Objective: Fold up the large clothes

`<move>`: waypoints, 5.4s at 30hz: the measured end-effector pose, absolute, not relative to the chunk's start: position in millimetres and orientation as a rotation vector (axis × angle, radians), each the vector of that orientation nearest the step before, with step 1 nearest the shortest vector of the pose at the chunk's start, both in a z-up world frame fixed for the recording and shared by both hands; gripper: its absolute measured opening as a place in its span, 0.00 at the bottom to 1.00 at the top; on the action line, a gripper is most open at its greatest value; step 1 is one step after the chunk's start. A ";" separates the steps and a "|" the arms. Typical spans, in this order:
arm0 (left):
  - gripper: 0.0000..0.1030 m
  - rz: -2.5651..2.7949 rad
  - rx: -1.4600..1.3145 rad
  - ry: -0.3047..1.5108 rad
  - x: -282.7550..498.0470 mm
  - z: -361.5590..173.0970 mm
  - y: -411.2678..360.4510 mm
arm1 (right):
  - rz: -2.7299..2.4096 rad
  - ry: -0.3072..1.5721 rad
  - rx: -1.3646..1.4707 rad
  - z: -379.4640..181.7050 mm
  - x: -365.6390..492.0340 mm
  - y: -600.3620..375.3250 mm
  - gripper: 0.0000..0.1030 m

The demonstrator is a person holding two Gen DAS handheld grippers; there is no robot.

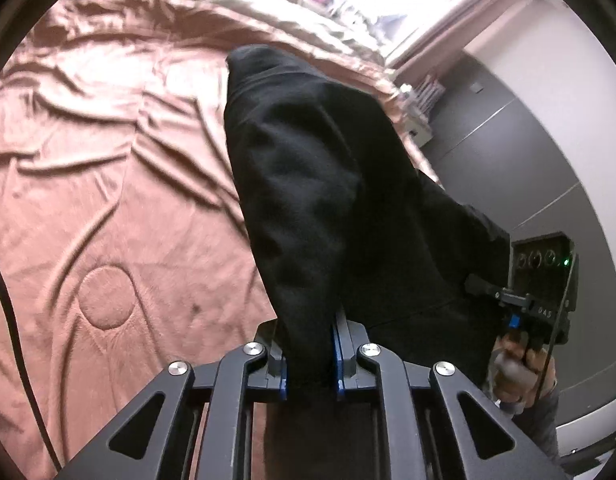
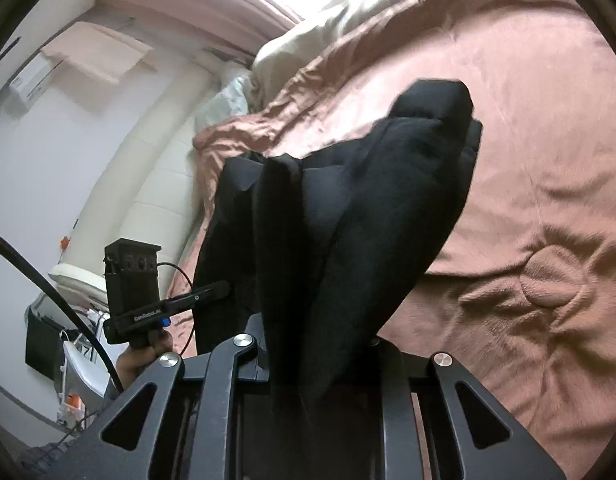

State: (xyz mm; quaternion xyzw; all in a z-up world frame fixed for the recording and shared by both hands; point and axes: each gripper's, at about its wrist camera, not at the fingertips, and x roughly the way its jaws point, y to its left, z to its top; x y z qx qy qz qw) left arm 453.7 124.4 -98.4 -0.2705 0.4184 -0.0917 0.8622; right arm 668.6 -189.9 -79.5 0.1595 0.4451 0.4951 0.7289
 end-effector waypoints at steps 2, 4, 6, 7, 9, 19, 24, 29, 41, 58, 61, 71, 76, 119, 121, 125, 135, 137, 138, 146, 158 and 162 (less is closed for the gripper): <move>0.15 -0.196 -0.559 0.833 444.4 -78.1 118.3 | 1.092 0.934 0.343 -60.7 650.9 -195.5 0.15; 0.15 -0.201 -0.544 0.784 439.4 -54.6 106.3 | 1.087 0.895 0.327 -44.5 635.8 -202.8 0.15; 0.15 -0.217 -0.534 0.736 435.2 -31.0 93.4 | 1.078 0.846 0.306 -24.5 617.4 -210.0 0.15; 0.15 -0.225 -0.530 0.720 433.3 -22.4 87.0 | 1.071 0.826 0.300 -15.8 610.2 -214.6 0.15; 0.15 -0.250 -0.520 0.692 430.9 -0.7 71.4 | 1.049 0.783 0.291 6.6 594.7 -231.5 0.15; 0.15 -0.386 -0.489 0.609 431.4 81.6 -35.7 | 0.939 0.649 0.243 87.2 544.3 -328.3 0.15; 0.15 -0.444 -0.467 0.600 443.6 100.2 -108.0 | 0.890 0.611 0.210 109.6 531.4 -389.4 0.15; 0.15 -0.487 -0.454 0.615 467.5 101.0 -177.5 | 0.827 0.593 0.189 124.7 537.4 -439.0 0.15; 0.15 -0.567 -0.464 0.693 526.8 83.2 -306.4 | 0.672 0.610 0.181 140.7 542.1 -485.4 0.14; 0.15 -0.601 -0.481 0.923 636.6 13.5 -371.8 | 0.500 0.774 0.244 126.0 602.5 -434.5 0.14; 0.16 -0.577 -0.491 0.959 658.3 -8.3 -367.8 | 0.458 0.822 0.272 110.6 624.7 -421.9 0.14; 0.27 -0.490 -0.472 1.075 706.8 -73.1 -366.7 | 0.196 0.857 0.275 93.8 643.1 -396.3 0.62; 0.43 -0.496 -0.406 1.089 710.4 -72.2 -364.3 | 0.142 0.828 0.321 114.7 581.2 -407.9 0.67; 0.64 -0.545 -0.320 0.951 731.2 -43.2 -331.3 | -0.074 0.717 0.593 73.8 363.8 -468.6 0.62; 0.70 -0.555 -0.311 0.944 717.1 -32.2 -325.6 | -0.065 0.693 0.566 84.4 348.5 -456.8 0.83; 0.71 -0.554 -0.288 0.930 687.5 -13.6 -312.6 | -0.061 0.677 0.525 99.4 320.7 -438.3 0.83; 1.00 -0.549 -0.232 0.826 603.6 31.3 -277.2 | -0.077 0.641 0.442 122.0 262.5 -397.1 0.87; 0.99 -0.554 -0.232 0.809 586.6 38.8 -267.3 | -0.069 0.625 0.447 126.2 250.3 -389.2 0.88; 0.99 -0.552 -0.231 0.799 578.5 42.3 -262.0 | -0.068 0.614 0.445 128.4 243.7 -384.2 0.89; 1.00 -0.531 -0.213 0.748 505.1 57.5 -211.5 | -0.057 0.569 0.418 127.2 200.9 -343.0 1.00; 1.00 -0.461 -0.197 0.647 393.5 63.3 -136.3 | -0.018 0.521 0.377 122.9 136.6 -309.0 1.00; 1.00 -0.426 -0.212 0.612 355.8 64.6 -112.9 | 0.005 0.506 0.368 118.9 116.0 -298.6 1.00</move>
